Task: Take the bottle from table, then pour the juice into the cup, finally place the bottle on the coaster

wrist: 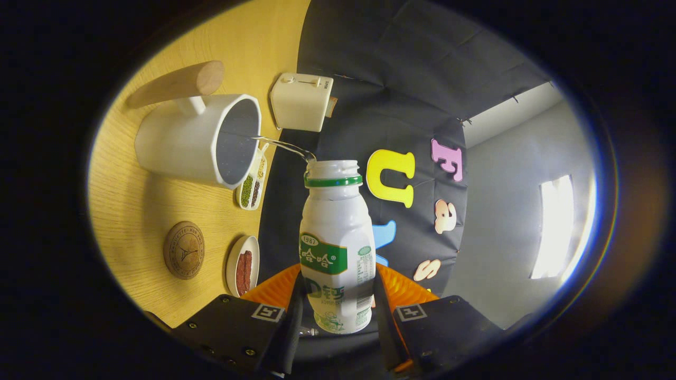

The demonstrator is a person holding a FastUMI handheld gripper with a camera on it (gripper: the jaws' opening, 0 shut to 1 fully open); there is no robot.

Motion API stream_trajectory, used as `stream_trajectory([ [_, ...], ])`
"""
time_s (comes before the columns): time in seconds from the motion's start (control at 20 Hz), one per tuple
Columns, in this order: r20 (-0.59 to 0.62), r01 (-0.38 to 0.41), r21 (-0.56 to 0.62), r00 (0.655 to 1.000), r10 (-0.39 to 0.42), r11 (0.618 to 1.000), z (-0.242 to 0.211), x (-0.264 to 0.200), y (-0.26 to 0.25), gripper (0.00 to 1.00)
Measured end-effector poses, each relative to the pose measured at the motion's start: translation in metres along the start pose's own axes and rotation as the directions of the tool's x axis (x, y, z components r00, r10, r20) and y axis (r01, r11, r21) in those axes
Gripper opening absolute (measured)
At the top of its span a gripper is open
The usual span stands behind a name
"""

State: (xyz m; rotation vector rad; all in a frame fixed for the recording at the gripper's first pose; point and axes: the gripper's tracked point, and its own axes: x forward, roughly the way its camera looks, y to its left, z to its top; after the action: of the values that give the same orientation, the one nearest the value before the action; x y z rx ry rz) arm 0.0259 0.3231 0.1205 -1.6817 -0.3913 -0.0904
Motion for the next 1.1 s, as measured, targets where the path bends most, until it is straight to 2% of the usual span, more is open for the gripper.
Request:
stream_trajectory([
  [1.1,0.026,0.031,-0.110,0.999,-0.029,0.993,0.0033,0.0012,-0.0051,0.62],
])
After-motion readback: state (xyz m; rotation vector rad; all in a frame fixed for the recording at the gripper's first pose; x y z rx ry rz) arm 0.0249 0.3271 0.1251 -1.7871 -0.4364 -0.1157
